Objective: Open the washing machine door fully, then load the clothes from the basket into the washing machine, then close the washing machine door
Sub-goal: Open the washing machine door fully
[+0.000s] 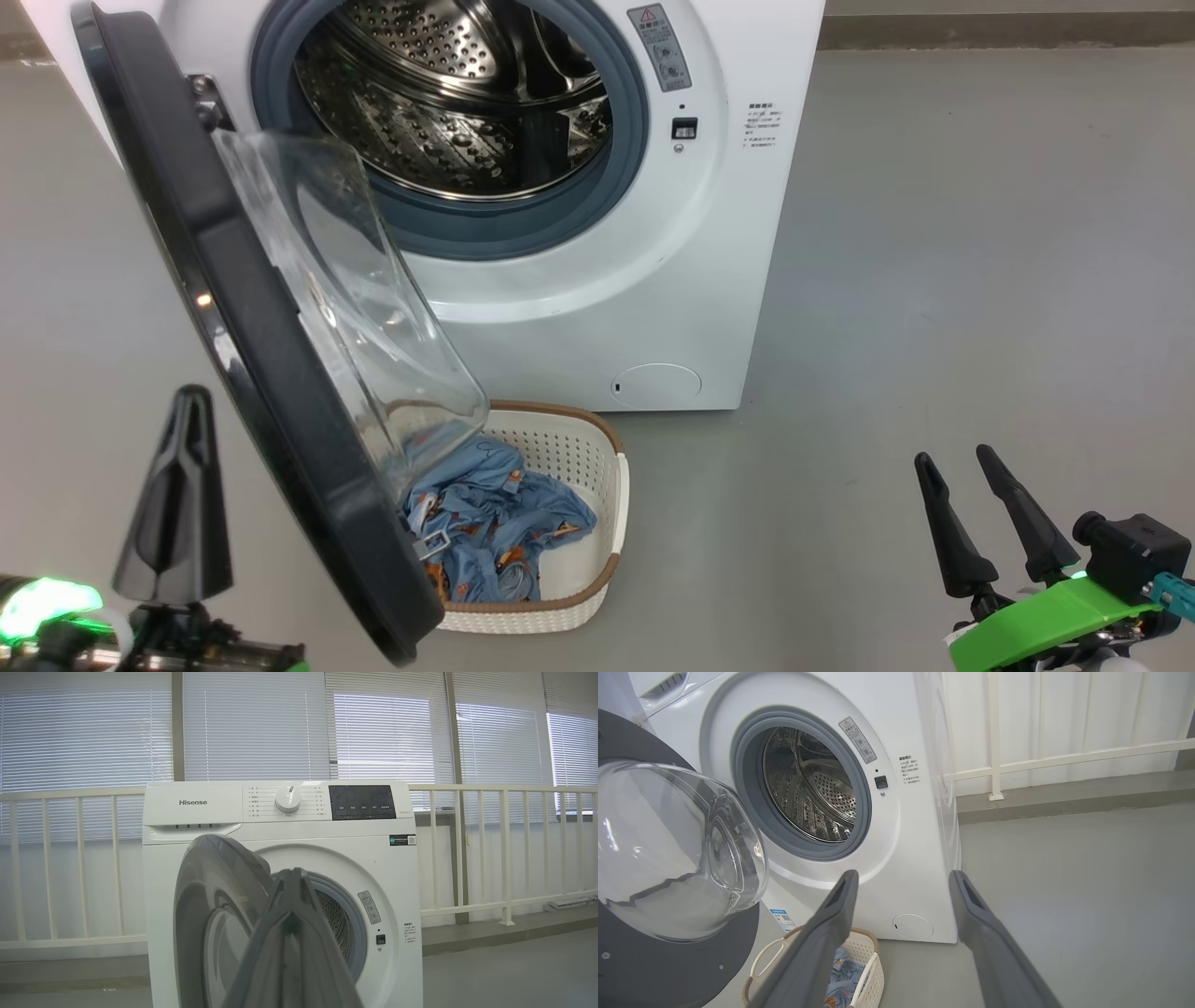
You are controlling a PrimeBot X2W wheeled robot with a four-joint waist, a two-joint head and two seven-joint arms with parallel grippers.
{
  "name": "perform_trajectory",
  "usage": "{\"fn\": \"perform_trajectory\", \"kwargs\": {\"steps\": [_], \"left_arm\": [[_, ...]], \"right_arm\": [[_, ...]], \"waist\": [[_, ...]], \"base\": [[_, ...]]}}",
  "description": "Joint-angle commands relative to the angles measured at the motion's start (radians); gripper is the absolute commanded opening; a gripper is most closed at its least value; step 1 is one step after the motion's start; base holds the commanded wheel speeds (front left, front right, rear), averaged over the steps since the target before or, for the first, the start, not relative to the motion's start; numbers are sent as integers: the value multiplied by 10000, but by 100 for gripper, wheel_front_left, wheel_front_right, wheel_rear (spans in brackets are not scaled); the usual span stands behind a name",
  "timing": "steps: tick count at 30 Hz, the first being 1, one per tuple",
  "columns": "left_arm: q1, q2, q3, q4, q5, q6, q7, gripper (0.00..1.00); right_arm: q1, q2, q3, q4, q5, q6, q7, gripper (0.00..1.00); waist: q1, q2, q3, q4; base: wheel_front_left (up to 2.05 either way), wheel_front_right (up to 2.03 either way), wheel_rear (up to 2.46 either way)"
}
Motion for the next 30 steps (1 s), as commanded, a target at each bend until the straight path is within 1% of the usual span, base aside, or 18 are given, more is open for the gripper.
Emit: {"fn": "perform_trajectory", "kwargs": {"steps": [1,6,10,20,25,26,30], "left_arm": [[-509,133,221,-381,132,-31,-49,0],[-329,173,-596,-834,73,-31,-49,0],[-221,229,-1381,-752,-127,-31,-49,0],[-8,245,-2642,737,-754,-31,-49,0],[-65,228,-2865,1689,-1071,-31,-49,0],[-126,229,-2922,2088,-1199,-31,-49,0],[-198,213,-2986,2659,-1368,-31,-49,0]], "right_arm": [[-299,-131,192,-214,-26,16,-120,100],[-315,-145,253,-210,12,16,-120,100],[-308,-151,287,-193,38,16,-120,100],[-387,-146,445,-176,56,16,-120,100],[-414,-155,509,-144,75,16,-120,100],[-424,-165,531,-130,89,16,-120,100],[-443,-177,583,-98,110,16,-120,100]], "waist": [[0,0,2,0],[0,0,-16,-18],[0,0,-31,-18],[0,0,11,-175],[0,0,43,-254],[0,0,49,-284],[0,0,55,-344]], "base": [[0,0,0],[0,0,0],[0,0,0],[0,0,0],[0,0,0],[0,0,0],[0,0,0]]}}
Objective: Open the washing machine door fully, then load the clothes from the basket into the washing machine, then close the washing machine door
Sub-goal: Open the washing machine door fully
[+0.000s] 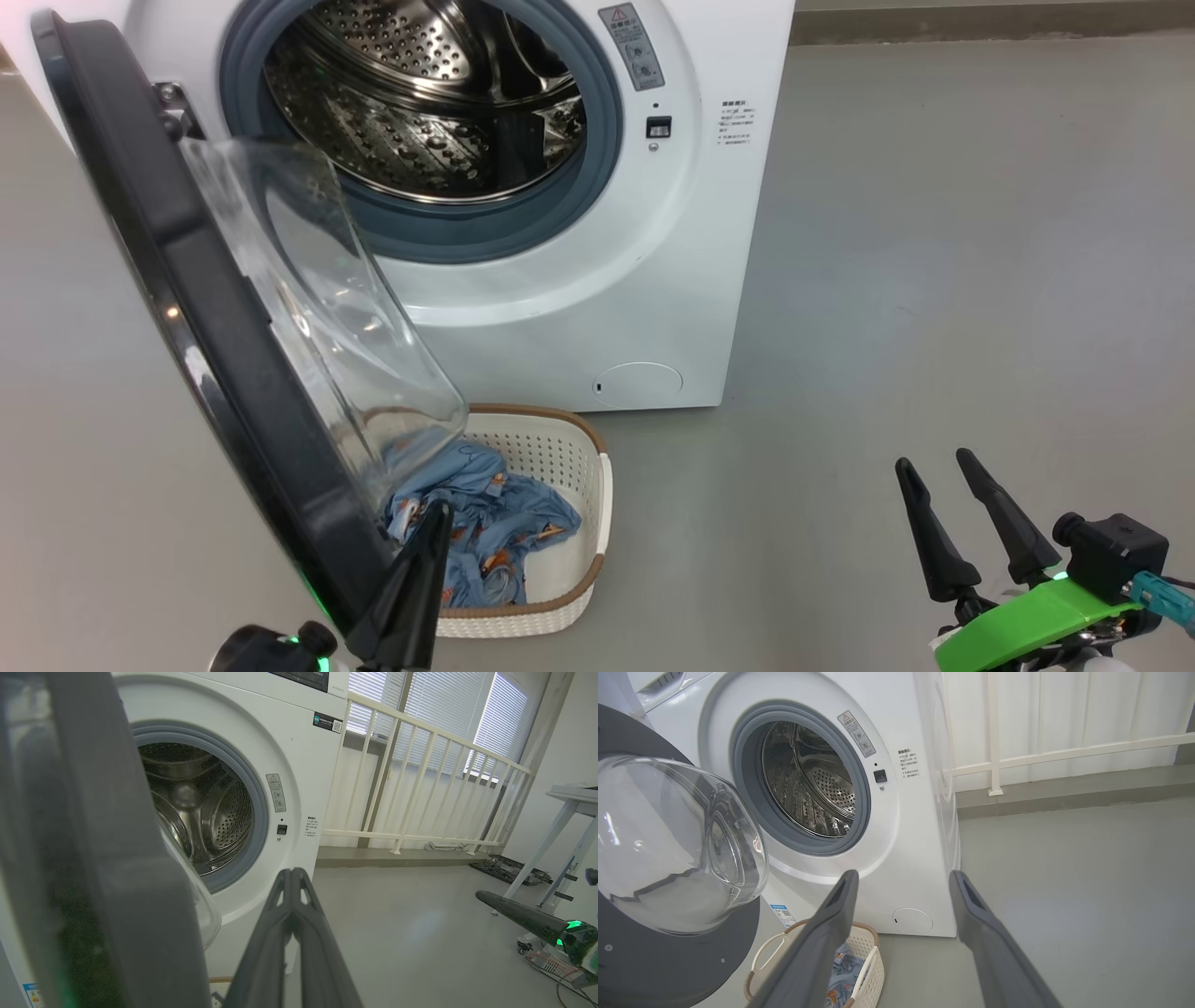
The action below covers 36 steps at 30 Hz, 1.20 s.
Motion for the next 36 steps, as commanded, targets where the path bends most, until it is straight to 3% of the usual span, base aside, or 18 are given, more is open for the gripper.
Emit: {"fn": "perform_trajectory", "kwargs": {"steps": [1,17,36], "left_arm": [[-361,60,286,-59,-93,-31,-51,0],[-732,-225,659,1215,-483,-31,-51,0],[-567,-208,1190,1351,-386,-31,-51,0]], "right_arm": [[-379,-174,256,-204,83,16,-120,100],[-365,-177,143,-197,88,16,-120,100],[-305,-28,97,-160,73,16,-120,100]], "waist": [[0,0,4,-32],[0,0,54,-10],[0,0,52,771]], "base": [[0,0,0],[0,0,0],[0,0,0]]}}
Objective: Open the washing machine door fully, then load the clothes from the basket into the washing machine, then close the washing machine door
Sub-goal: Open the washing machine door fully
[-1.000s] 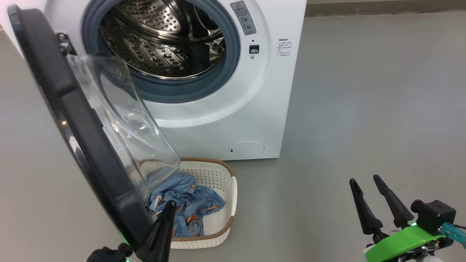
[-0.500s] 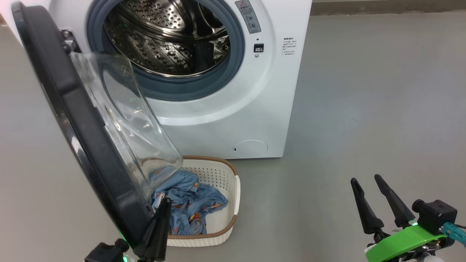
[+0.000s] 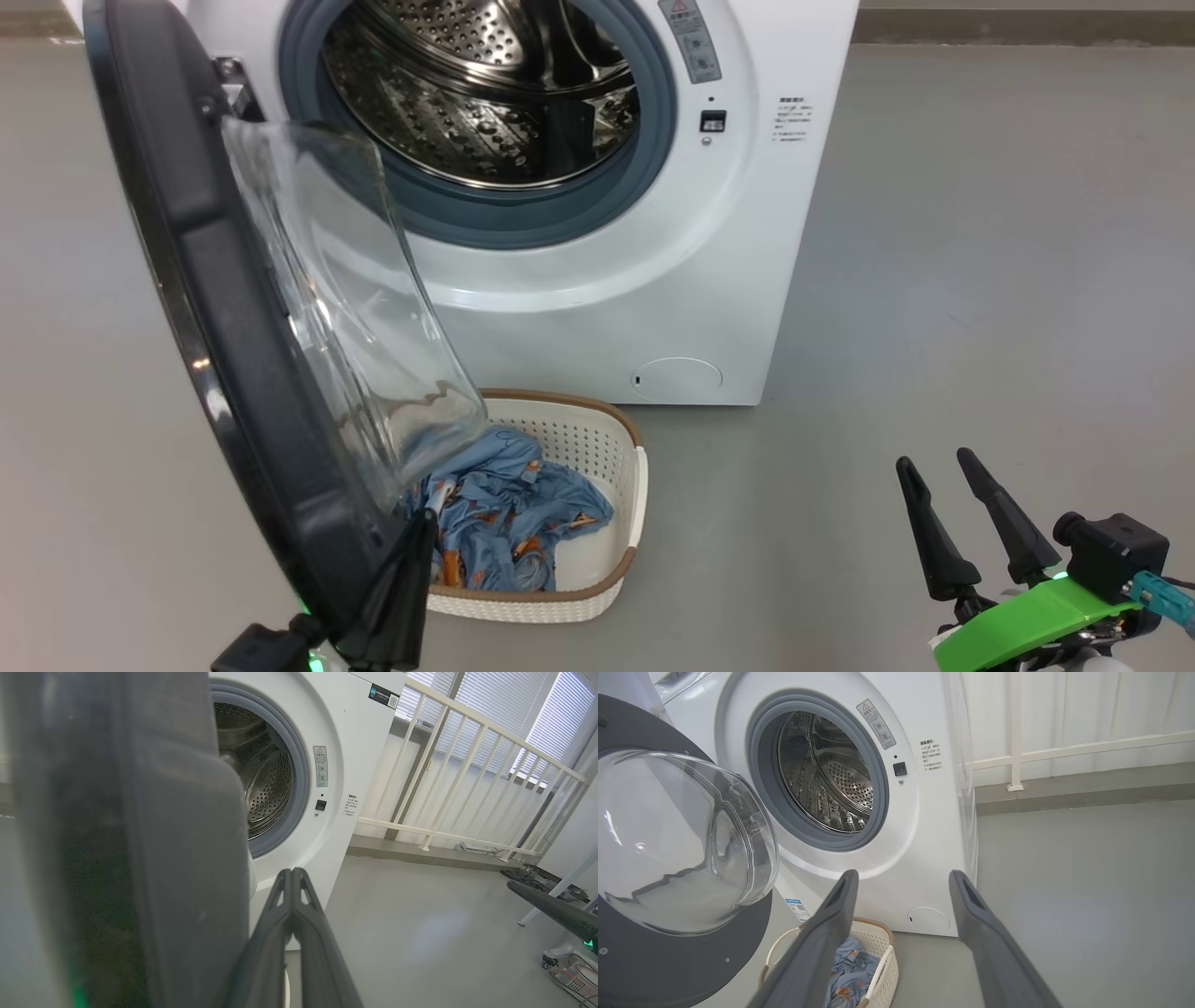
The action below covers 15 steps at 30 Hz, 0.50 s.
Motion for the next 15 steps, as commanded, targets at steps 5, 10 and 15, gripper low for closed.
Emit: {"fn": "perform_trajectory", "kwargs": {"steps": [5,10,15], "left_arm": [[-252,271,845,-30,-1,73,-53,0],[-245,320,951,8,12,73,-53,0],[-239,349,1188,55,28,158,-53,0]], "right_arm": [[-261,-47,172,-187,74,16,-120,100],[-260,-14,174,-181,80,16,-120,100],[-256,17,170,-171,78,16,-120,100]], "waist": [[-1,0,-19,318],[-1,0,-8,480],[-1,0,-16,636]], "base": [[0,0,0],[0,0,0],[0,0,0]]}}
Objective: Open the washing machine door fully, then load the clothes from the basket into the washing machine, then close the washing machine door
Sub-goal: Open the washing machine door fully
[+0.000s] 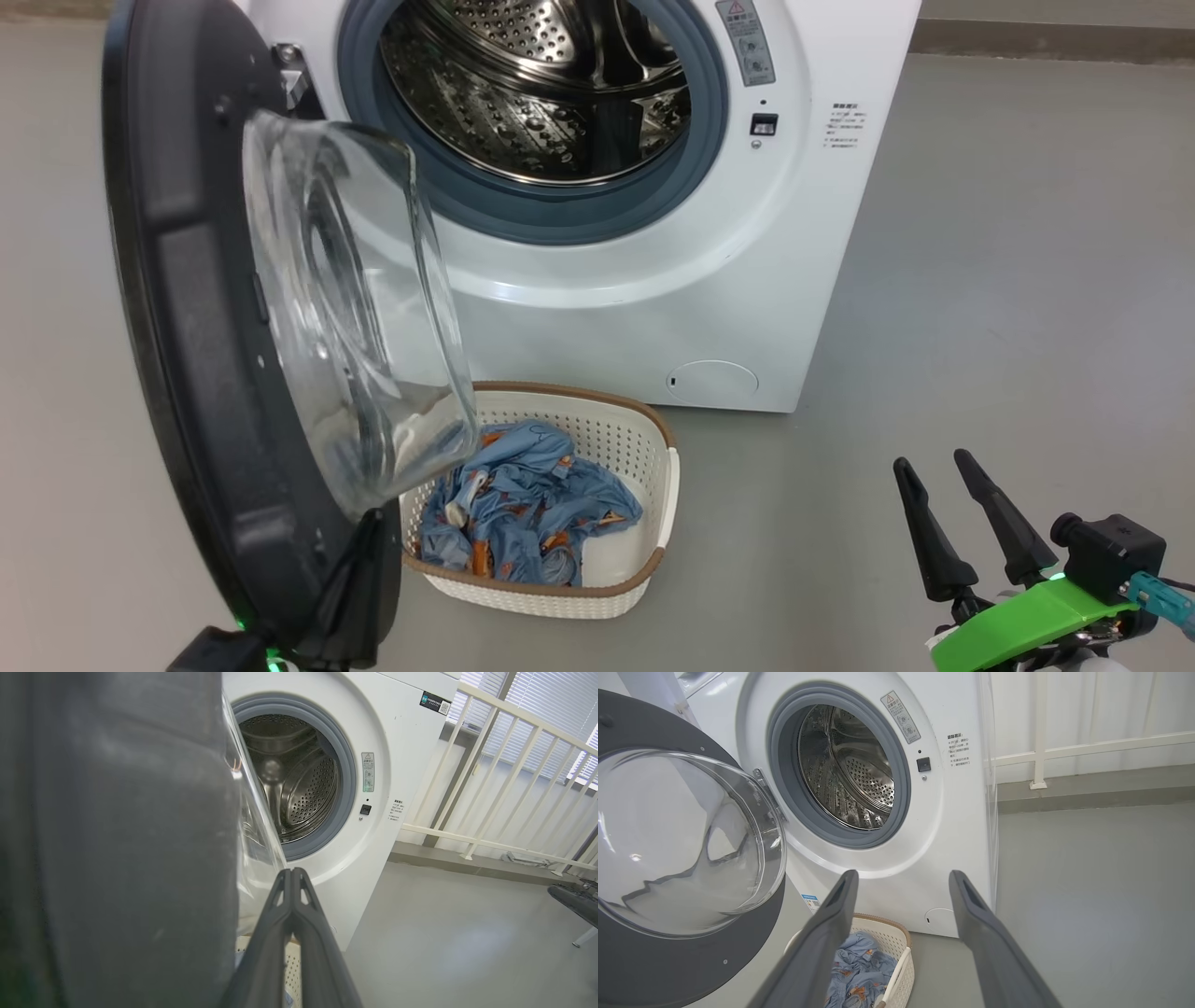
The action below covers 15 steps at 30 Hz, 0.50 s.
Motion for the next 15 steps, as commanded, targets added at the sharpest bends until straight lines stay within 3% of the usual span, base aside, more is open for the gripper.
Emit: {"fn": "perform_trajectory", "kwargs": {"steps": [1,15], "left_arm": [[-276,278,576,-147,7,160,-53,0],[-457,713,1326,-58,-229,603,92,0]], "right_arm": [[-255,-43,165,-194,77,16,-120,100],[-306,18,152,-190,80,16,-120,100]], "waist": [[-1,0,-4,47],[-1,0,116,455]], "base": [[0,0,0],[0,0,0]]}}
